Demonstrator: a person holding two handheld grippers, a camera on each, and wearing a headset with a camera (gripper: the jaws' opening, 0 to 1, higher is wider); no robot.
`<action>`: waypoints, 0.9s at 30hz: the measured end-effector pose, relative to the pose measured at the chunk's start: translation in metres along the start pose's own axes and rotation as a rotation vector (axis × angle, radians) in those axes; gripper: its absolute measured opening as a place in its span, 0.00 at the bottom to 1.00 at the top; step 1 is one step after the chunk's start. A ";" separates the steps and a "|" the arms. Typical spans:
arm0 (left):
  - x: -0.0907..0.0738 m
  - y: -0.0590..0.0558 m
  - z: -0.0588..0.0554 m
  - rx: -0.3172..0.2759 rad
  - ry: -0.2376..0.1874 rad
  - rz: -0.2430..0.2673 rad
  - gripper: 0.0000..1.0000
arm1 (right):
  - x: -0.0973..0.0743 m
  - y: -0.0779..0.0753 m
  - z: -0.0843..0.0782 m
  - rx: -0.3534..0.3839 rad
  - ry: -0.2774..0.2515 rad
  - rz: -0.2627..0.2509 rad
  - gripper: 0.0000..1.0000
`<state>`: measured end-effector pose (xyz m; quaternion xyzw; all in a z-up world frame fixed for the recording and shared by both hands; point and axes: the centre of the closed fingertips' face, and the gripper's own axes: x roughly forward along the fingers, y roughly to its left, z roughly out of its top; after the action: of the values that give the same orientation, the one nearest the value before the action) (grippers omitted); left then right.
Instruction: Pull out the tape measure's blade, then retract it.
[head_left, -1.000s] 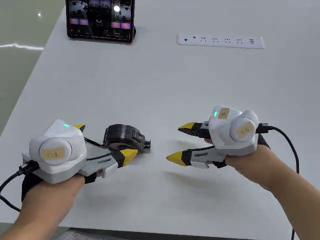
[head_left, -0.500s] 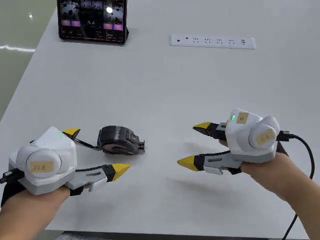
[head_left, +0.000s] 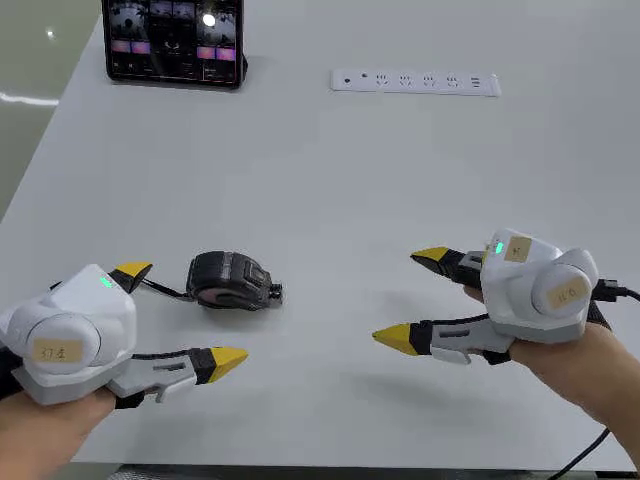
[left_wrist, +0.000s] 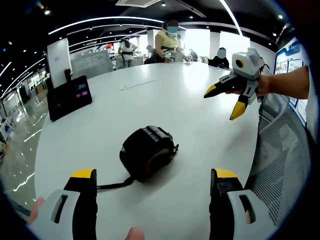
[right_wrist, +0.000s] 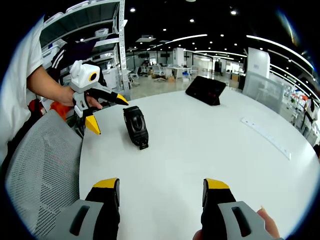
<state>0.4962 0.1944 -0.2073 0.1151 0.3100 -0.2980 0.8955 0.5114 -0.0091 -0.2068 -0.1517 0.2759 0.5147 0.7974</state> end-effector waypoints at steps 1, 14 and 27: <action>-0.001 -0.001 -0.001 0.001 0.002 -0.006 0.92 | -0.002 0.000 -0.001 0.001 0.000 -0.003 0.66; -0.008 -0.011 -0.006 0.029 0.007 -0.041 0.96 | -0.019 -0.001 -0.021 0.024 0.026 -0.023 0.73; -0.014 -0.008 -0.012 0.038 0.013 -0.051 0.99 | -0.037 -0.007 -0.037 0.050 0.059 -0.052 0.75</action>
<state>0.4764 0.1991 -0.2075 0.1262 0.3130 -0.3257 0.8832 0.4950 -0.0587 -0.2151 -0.1538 0.3081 0.4822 0.8055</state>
